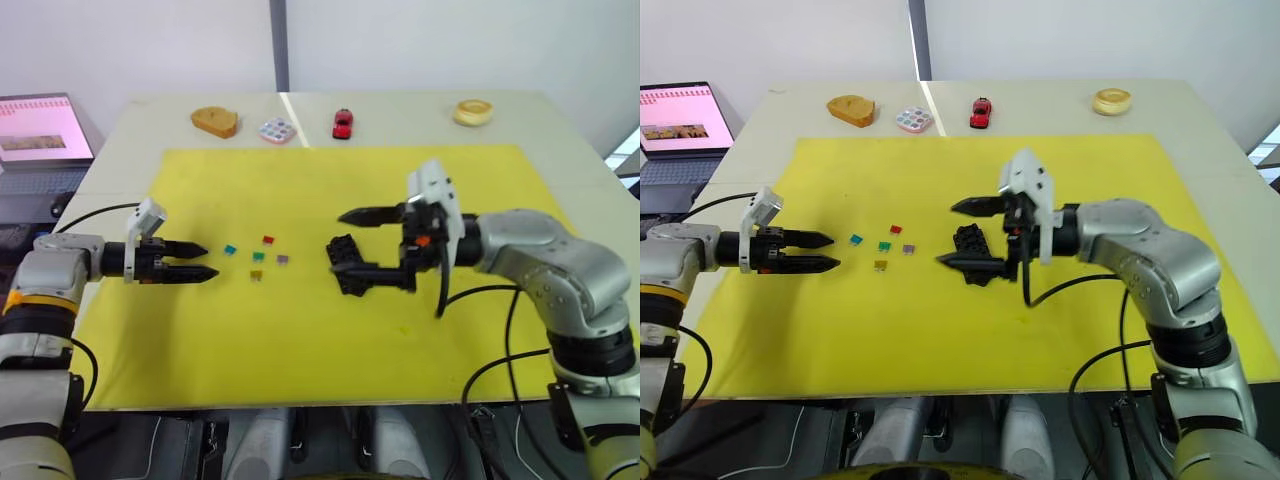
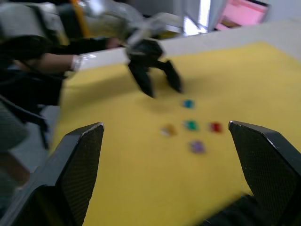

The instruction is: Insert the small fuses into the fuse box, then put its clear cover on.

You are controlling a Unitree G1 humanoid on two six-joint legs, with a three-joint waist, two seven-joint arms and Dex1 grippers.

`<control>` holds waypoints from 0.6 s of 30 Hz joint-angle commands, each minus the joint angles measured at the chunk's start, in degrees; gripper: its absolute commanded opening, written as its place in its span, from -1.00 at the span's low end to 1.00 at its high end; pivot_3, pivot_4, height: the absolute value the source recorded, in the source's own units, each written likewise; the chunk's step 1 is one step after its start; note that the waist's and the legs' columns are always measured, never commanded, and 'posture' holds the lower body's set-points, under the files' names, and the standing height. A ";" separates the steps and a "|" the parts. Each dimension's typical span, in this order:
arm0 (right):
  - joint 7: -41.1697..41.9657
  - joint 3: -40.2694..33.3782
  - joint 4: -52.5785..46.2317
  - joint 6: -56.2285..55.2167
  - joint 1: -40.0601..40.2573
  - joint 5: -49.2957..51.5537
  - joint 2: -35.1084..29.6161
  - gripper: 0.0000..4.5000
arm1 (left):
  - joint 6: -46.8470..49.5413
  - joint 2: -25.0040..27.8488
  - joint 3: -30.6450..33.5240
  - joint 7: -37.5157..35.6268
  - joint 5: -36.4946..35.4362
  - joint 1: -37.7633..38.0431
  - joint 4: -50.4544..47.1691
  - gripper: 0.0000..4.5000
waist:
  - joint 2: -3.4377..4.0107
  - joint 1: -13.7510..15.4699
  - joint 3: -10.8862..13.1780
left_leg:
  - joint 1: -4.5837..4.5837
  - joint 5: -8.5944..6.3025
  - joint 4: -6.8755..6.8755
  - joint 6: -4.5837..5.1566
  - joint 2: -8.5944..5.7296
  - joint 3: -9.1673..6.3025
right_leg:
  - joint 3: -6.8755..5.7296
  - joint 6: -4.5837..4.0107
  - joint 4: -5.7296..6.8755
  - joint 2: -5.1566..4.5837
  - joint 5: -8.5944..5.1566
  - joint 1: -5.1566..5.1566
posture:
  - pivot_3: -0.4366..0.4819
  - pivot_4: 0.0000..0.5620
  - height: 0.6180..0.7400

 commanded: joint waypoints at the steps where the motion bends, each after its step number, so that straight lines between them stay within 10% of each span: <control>1: -3.40 -0.10 -3.73 1.31 1.48 1.62 1.24 0.98 | 1.98 -1.08 -0.81 -1.55 0.50 -1.15 1.40 1.00 | -0.02 -0.03 -0.01 | 0.01 -0.01 0.00 0.01 -0.01 0.00 | 0.00 0.00 0.00 0.00 0.00 0.00 | -0.05 -0.47 1.00; 18: -5.45 2.24 -3.17 -0.76 2.03 -1.65 1.01 0.98 | 5.84 -11.43 -0.58 -3.31 1.75 -7.55 10.54 1.00 | -0.03 1.67 -0.03 | 0.01 -0.05 0.28 0.15 -0.06 0.01 | -0.04 0.01 0.04 0.01 0.01 0.16 | -0.05 -0.47 1.00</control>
